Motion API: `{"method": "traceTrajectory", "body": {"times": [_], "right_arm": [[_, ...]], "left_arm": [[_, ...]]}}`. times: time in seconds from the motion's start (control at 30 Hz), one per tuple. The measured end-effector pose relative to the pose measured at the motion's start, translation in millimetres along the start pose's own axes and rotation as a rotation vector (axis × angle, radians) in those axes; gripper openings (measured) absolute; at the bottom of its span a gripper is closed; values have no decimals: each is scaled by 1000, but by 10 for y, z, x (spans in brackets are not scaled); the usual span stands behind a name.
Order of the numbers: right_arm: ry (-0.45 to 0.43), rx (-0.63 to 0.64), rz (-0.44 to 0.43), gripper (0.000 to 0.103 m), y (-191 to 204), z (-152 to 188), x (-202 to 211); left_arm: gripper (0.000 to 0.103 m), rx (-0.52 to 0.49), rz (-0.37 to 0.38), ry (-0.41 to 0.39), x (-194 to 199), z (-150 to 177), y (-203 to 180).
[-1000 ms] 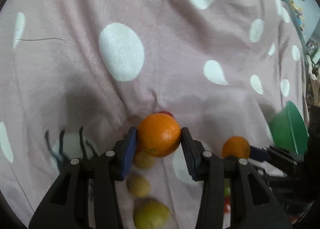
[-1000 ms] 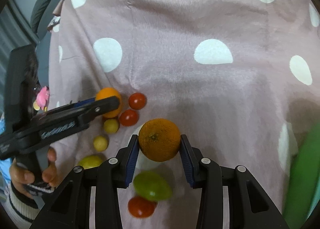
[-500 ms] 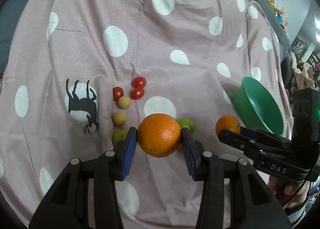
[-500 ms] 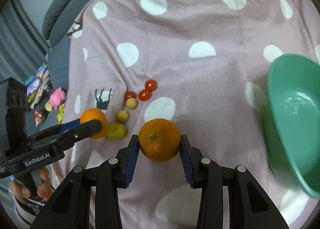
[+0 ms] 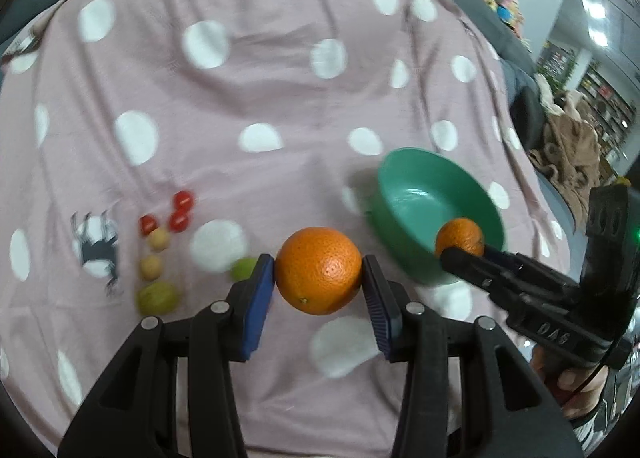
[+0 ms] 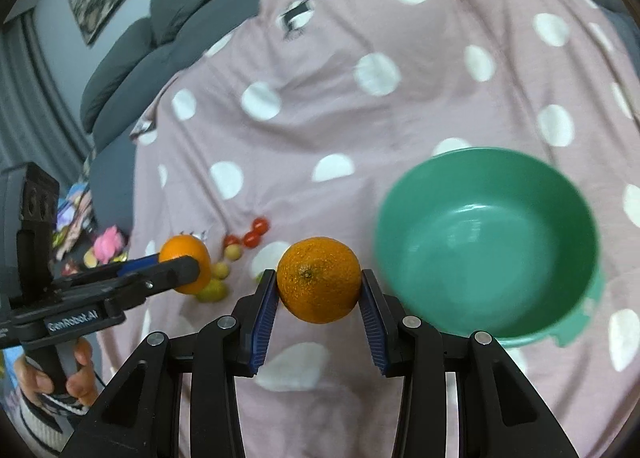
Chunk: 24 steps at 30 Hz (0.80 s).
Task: Organize fruits
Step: 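Carry both oranges over the green bowl and open both tools to drop them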
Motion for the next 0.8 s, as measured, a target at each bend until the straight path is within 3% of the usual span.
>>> {"method": "traceTrajectory", "body": {"times": [0.37, 0.8], "right_arm": [[-32, -62, 169, 42, -570, 159, 160], [16, -89, 227, 42, -866, 238, -66]], "left_arm": [[44, -129, 72, 46, -591, -124, -794], [45, -158, 37, 122, -1196, -91, -947]]}}
Point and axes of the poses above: each gripper's, at about its wrist camera, not at the fingertips, and x roughly against the way its jaws point, y to its left, z to its underside, the point moved 3 cm from there along -x, roughly the way its jaws point, and after that the axes turned 15 degrees about x, right-handed, at the moved point
